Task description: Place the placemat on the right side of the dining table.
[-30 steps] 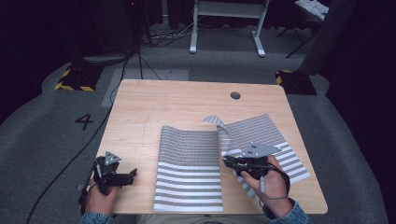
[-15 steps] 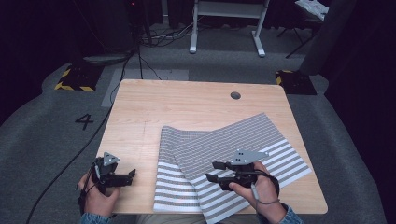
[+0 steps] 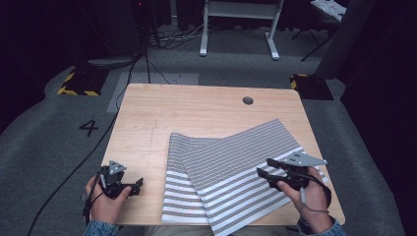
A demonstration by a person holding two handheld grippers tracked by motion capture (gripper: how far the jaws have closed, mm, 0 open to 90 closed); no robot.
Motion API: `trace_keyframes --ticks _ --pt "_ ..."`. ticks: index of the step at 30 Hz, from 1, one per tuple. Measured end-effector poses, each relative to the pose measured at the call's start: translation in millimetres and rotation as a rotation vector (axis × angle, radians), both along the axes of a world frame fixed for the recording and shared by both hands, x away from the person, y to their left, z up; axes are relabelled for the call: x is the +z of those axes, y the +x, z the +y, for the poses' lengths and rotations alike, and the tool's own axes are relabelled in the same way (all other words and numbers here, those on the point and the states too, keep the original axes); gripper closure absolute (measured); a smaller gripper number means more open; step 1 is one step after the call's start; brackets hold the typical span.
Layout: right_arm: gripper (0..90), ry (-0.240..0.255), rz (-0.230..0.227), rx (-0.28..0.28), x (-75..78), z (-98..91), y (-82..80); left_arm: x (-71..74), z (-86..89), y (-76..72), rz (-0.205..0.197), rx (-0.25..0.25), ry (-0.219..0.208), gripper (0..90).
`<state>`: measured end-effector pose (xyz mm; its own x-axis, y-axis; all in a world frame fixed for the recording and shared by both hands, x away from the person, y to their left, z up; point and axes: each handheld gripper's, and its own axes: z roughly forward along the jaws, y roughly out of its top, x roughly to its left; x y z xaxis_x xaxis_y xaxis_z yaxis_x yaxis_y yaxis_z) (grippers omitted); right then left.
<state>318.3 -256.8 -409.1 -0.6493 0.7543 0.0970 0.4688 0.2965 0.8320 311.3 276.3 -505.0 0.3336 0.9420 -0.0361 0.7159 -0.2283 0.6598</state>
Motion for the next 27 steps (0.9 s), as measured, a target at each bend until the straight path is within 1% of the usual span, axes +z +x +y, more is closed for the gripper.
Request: trace_keyframes --ticks 3,5,9,11,13,18,22,26,27 --pt "42.1 -0.009 0.012 -0.073 -7.4 -22.1 2.7 0.0 -0.1 0.0 0.000 0.001 0.000 0.1" --pt "40.9 -0.017 0.027 -0.139 -14.6 -39.4 4.2 -0.1 -0.1 0.0 -0.001 0.001 0.000 0.2" --pt "37.9 -0.054 0.074 -0.228 -29.2 -67.4 5.5 -0.2 -0.1 -0.1 -0.001 0.000 -0.002 0.2" --pt "36.4 -0.073 0.091 -0.260 -36.3 -77.6 5.9 -0.1 -0.1 -0.1 -0.001 0.000 -0.002 0.2" --pt "35.6 -0.106 0.114 -0.301 -44.6 -89.5 6.2 -0.1 -0.1 -0.1 -0.001 0.000 -0.002 0.2" --pt "33.4 -0.133 0.148 -0.387 -59.5 -110.9 9.6 -0.2 -0.1 -0.1 -0.002 0.001 -0.003 0.2" --pt "31.0 -0.151 0.176 -0.444 -69.1 -125.8 14.6 -0.2 0.1 0.1 -0.002 -0.003 -0.003 0.2" --pt "29.2 -0.179 0.169 -0.489 -75.3 -138.1 19.2 0.0 0.5 0.2 0.001 -0.007 -0.003 0.2" --pt "27.9 -0.178 0.174 -0.498 -76.8 -139.5 20.0 0.0 0.5 0.2 0.001 -0.007 -0.003 0.2"
